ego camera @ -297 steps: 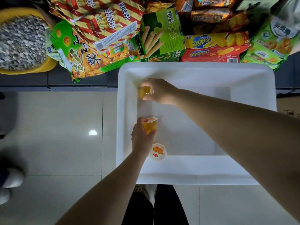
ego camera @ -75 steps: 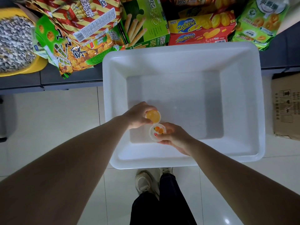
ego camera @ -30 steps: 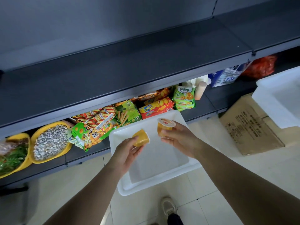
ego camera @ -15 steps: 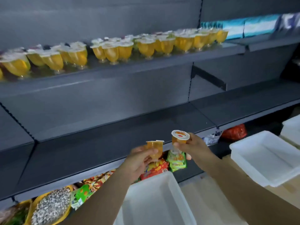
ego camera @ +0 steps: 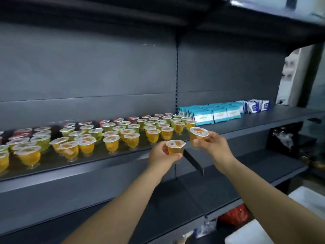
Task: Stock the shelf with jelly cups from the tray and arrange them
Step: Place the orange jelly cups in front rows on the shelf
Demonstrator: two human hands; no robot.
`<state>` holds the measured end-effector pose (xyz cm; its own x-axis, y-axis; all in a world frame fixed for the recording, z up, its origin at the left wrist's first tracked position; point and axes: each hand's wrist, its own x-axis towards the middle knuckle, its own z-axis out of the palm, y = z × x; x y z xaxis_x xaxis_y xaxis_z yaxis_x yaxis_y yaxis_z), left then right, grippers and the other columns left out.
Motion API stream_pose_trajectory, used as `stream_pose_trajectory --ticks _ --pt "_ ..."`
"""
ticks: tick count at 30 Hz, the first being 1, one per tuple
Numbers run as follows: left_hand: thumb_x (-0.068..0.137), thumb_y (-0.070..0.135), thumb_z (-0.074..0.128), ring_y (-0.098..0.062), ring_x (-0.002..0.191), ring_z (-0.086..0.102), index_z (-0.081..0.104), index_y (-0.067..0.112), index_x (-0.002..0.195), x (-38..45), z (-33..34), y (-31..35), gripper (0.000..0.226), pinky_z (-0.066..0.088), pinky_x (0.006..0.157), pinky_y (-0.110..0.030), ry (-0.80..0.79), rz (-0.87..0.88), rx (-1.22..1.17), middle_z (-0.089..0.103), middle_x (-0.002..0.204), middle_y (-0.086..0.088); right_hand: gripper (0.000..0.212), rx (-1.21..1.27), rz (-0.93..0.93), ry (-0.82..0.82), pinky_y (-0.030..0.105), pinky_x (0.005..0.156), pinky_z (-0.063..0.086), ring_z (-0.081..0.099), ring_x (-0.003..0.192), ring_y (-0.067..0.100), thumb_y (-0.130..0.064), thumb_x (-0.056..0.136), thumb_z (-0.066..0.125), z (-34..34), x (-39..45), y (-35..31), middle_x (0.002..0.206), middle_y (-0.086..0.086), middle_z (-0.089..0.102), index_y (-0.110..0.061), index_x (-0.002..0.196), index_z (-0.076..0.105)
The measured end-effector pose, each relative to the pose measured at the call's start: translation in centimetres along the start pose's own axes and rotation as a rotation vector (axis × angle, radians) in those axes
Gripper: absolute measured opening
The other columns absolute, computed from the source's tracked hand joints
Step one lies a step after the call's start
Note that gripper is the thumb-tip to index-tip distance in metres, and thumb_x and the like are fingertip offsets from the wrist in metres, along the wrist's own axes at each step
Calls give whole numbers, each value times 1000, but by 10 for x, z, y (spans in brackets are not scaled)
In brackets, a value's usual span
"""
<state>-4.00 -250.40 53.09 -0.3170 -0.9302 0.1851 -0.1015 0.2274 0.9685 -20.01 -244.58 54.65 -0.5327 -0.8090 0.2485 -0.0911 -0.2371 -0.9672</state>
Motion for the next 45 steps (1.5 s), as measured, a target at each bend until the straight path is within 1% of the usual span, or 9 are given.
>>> stream_pose_trajectory --ticks 5,10,15,19,25,32,35,39,45 --pt "75 13 75 -14 102 59 60 17 117 75 80 8 44 46 81 -24 154 2 14 64 113 4 33 -74 -1 -51 21 75 48 64 87 9 -5 77 76 -40 95 15 93 -5 70 -11 107 63" --pt "78 10 74 -14 98 55 58 12 120 133 125 -1 45 42 79 -22 305 -64 18 62 117 -1 31 -77 45 -110 14 65 42 59 81 0 -3 82 70 -56 166 47 94 -8 67 -10 111 61" --pt "77 6 73 -15 101 57 60 12 116 163 146 -15 42 42 81 -21 356 -76 75 64 115 -2 41 -140 77 -209 18 77 47 63 93 8 -6 82 71 -59 204 80 111 -2 67 -11 120 57" --pt "78 8 73 -13 101 57 59 15 116 171 152 -26 41 44 83 -22 377 -47 107 63 115 0 38 -149 57 -249 6 62 46 60 85 -5 -6 83 70 -64 216 91 99 -10 65 -15 117 57" --pt "79 11 72 -11 100 55 59 15 116 177 152 -30 40 43 84 -22 383 -31 174 63 115 1 38 -190 61 -294 7 65 46 60 87 -1 -7 84 70 -66 227 91 102 -9 64 -15 119 56" --pt "80 14 72 -15 103 57 61 14 110 177 151 -27 32 40 80 -21 402 -44 282 63 112 0 43 -303 68 -316 25 90 47 61 105 13 -16 84 72 -67 224 89 116 -3 66 -14 125 57" --pt "81 16 71 -20 107 57 59 11 112 172 147 -24 33 44 82 -25 368 -53 380 60 115 -4 50 -303 77 -323 22 87 44 61 107 14 -13 83 72 -74 220 79 120 2 65 -9 129 54" --pt "86 21 65 -24 117 50 52 8 124 152 136 -11 41 43 93 -29 275 -77 574 48 128 -7 75 -343 102 -296 26 94 41 50 125 23 -14 83 72 -89 202 55 141 11 47 -4 145 32" --pt "89 25 61 -23 123 44 45 8 133 101 91 31 49 40 95 -28 0 37 906 35 138 -8 73 -841 -148 -378 29 97 40 43 127 20 -27 81 74 -85 152 -4 143 4 41 -18 142 35"
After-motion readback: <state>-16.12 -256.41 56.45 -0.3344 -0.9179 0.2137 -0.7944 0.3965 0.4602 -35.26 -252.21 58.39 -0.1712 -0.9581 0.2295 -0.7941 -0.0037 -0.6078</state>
